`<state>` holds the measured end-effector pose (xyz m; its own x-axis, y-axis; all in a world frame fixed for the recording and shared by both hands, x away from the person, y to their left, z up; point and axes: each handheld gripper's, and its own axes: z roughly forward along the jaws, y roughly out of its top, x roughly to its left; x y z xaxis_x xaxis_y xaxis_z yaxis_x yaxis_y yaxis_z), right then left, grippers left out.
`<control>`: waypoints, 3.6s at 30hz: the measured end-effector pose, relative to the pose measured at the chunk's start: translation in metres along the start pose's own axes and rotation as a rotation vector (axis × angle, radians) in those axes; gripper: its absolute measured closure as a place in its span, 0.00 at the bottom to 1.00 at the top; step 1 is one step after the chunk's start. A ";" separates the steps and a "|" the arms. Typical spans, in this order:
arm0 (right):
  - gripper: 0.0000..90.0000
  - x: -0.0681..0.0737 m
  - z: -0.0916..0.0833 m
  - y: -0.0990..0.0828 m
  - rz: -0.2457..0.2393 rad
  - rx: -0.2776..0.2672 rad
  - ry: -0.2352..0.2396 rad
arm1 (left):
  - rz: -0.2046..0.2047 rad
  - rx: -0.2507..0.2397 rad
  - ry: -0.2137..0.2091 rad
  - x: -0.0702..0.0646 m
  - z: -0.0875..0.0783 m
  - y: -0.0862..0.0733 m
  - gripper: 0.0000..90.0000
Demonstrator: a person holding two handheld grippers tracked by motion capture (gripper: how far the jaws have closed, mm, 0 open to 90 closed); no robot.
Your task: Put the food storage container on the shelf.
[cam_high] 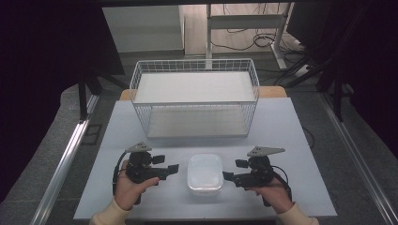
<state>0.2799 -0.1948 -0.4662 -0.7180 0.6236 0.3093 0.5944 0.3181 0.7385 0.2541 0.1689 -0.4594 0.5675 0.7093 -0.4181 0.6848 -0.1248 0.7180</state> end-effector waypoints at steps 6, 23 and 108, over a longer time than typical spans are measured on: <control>0.28 0.002 0.006 -0.002 0.056 -0.004 0.012 | -0.037 0.017 -0.028 0.000 0.010 -0.006 0.26; 0.40 0.002 0.024 -0.003 0.188 0.001 0.046 | -0.221 0.066 -0.144 0.011 0.047 -0.005 0.35; 0.88 0.025 -0.017 0.021 0.036 -0.168 0.080 | -0.006 -0.081 -0.156 -0.026 0.002 0.018 0.87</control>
<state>0.2682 -0.1849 -0.4329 -0.7277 0.5714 0.3795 0.5565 0.1684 0.8136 0.2525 0.1468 -0.4364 0.6323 0.5924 -0.4993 0.6528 -0.0603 0.7552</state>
